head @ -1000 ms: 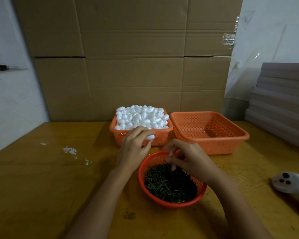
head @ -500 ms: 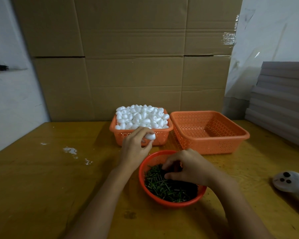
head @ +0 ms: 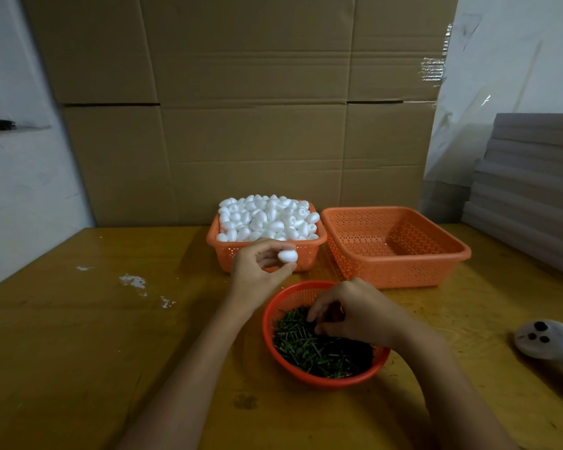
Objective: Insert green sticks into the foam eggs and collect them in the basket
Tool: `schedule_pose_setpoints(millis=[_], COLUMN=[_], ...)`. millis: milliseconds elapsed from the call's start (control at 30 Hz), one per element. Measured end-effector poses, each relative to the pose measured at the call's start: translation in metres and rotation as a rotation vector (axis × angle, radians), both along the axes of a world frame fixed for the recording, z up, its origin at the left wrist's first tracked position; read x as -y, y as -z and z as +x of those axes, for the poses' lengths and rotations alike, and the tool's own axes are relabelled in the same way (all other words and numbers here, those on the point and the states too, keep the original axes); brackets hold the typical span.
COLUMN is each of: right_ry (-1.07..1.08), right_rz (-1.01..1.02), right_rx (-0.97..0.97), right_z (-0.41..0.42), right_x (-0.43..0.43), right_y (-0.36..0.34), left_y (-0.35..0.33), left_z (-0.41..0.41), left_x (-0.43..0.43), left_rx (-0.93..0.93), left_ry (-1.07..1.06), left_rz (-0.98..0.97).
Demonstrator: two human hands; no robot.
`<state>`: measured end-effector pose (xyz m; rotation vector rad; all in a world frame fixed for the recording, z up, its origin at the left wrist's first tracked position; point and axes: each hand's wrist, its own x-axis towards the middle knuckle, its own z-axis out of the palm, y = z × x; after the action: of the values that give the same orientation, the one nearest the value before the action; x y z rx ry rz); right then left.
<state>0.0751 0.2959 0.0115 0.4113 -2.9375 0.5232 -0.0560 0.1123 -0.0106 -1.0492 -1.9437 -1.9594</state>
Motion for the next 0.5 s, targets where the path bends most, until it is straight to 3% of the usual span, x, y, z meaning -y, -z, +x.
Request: schedule_pose_setpoints(millis=[200,500], right_ry=[0.002,-0.007], right_rz=[-0.010,-0.023], right_rx=[0.014,0.009], right_z=[0.0002,0.0000], right_x=[0.0002,-0.0001], right_y=[-0.0006,0.0000], left_y=[-0.0032,-0.0043], left_z=[0.0026,0.0052], left_x=[0.0027,0.0024], left_rx=[0.141,0.202], left_ry=[0.126,0.151], left_rz=[0.049,0.037])
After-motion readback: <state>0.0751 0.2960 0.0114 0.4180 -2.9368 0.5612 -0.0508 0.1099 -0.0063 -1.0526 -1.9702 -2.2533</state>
